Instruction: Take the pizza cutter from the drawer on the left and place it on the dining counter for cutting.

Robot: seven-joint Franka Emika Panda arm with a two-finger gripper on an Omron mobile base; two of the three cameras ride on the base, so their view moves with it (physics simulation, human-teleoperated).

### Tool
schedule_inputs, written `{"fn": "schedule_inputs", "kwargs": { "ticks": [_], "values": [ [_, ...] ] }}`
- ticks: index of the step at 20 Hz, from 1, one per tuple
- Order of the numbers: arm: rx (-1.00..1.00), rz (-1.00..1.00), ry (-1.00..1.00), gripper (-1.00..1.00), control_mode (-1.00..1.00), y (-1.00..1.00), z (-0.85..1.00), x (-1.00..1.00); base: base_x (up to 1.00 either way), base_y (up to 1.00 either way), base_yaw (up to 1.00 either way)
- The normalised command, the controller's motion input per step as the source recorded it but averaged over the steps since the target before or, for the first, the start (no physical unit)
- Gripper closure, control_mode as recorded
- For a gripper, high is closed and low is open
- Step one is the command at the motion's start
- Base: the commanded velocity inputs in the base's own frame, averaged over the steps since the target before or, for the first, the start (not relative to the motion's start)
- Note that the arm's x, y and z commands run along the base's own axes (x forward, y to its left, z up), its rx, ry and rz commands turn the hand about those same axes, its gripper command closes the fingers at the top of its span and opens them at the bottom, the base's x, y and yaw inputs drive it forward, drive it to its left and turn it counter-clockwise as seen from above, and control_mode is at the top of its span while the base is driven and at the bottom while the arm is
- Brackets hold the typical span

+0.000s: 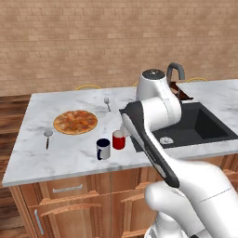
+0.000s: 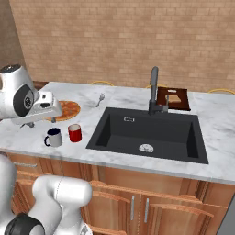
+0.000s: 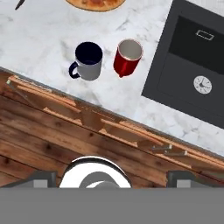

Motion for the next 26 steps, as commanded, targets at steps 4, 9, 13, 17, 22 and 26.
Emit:
{"fn": "schedule_inputs", "kwargs": {
  "ticks": [4, 9, 13, 17, 22, 26],
  "values": [
    [-0.14, 0.18, -0.12, -1.0, -1.0, 0.49, -0.31, -0.26, 0.0, 0.0, 0.0],
    [-0.13, 0.13, -0.05, -1.0, -1.0, 0.45, -0.15, -0.13, 0.0, 0.0, 0.0],
    [-0.18, 0.07, -0.03, -1.0, -1.0, 0.43, -0.02, -0.25, 0.0, 0.0, 0.0],
    [-0.17, 0.14, 0.0, -1.0, -1.0, 0.26, -0.11, -0.08, 0.0, 0.0, 0.0],
    [-0.11, 0.22, 0.0, -1.0, -1.0, 0.1, -0.27, -0.05, 0.0, 0.0, 0.0],
    [-0.12, 0.2, -0.06, -1.0, -1.0, 0.38, -0.55, -0.02, 0.0, 0.0, 0.0]
  ]
}}
